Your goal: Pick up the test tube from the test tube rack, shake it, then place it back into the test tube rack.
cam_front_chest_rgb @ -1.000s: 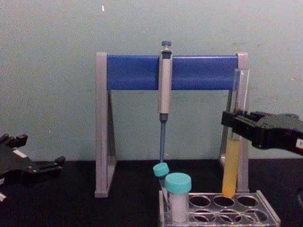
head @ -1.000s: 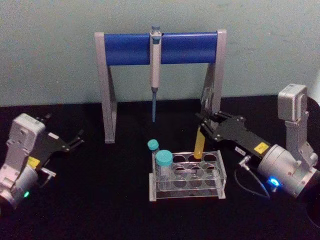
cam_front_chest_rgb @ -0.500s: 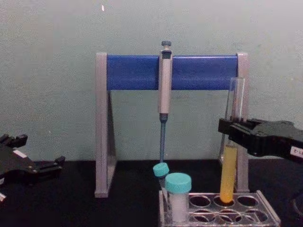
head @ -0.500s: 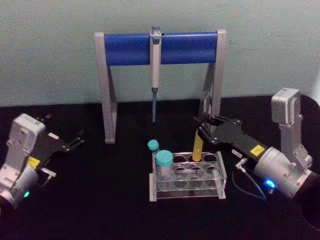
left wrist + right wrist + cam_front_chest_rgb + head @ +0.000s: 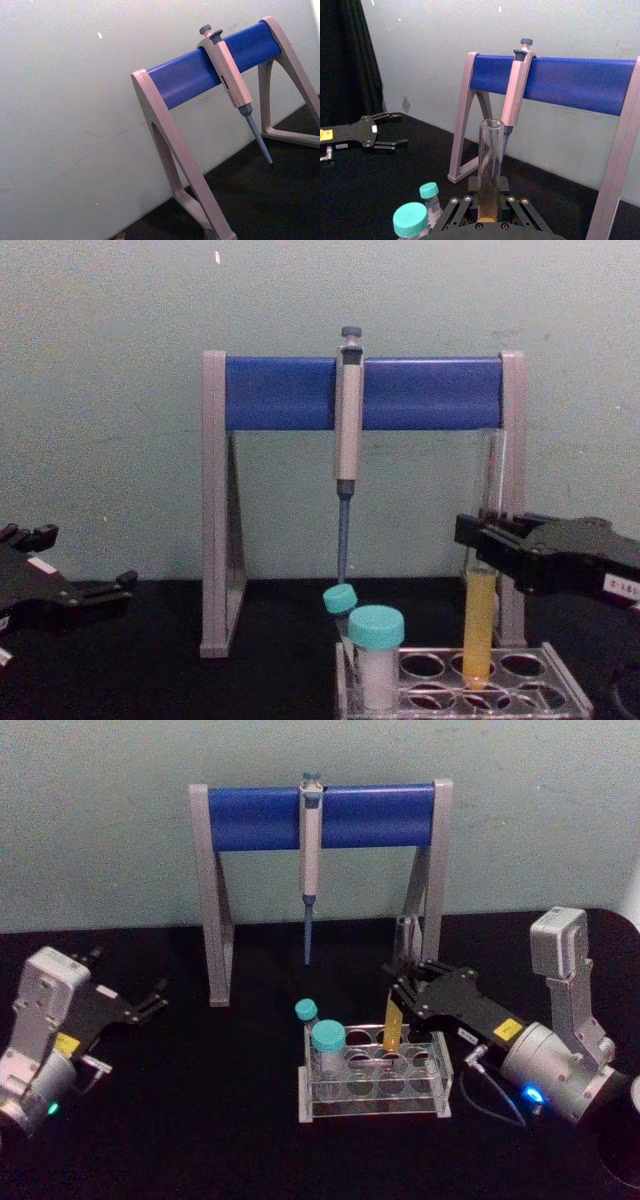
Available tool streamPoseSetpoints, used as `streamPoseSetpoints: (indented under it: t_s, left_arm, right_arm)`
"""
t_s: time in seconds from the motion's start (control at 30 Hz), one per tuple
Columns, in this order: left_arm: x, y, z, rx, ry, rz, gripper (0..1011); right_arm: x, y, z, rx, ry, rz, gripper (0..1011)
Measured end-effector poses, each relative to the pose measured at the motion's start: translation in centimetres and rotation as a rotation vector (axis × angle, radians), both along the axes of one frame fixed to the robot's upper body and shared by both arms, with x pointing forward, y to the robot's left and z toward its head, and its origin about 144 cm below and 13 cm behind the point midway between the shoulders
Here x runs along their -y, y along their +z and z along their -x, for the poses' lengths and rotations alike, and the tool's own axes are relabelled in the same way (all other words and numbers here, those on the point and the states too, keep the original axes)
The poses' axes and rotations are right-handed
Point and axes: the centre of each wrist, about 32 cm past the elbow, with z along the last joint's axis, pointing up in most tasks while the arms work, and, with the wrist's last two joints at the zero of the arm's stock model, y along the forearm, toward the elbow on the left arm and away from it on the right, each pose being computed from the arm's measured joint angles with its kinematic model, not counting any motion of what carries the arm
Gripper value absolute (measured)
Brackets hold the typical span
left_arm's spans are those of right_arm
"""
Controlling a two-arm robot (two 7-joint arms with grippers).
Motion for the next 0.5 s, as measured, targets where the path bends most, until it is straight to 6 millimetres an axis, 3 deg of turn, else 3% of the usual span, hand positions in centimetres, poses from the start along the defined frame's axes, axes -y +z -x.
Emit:
streamPoseSetpoints:
  t_s: [0.5]
  left_arm:
    - [0.0, 0.0, 0.0, 0.000, 0.000, 0.000, 1010]
  right_arm:
    - [-0.2, -1.2, 0.0, -0.026, -0.010, 0.012, 229]
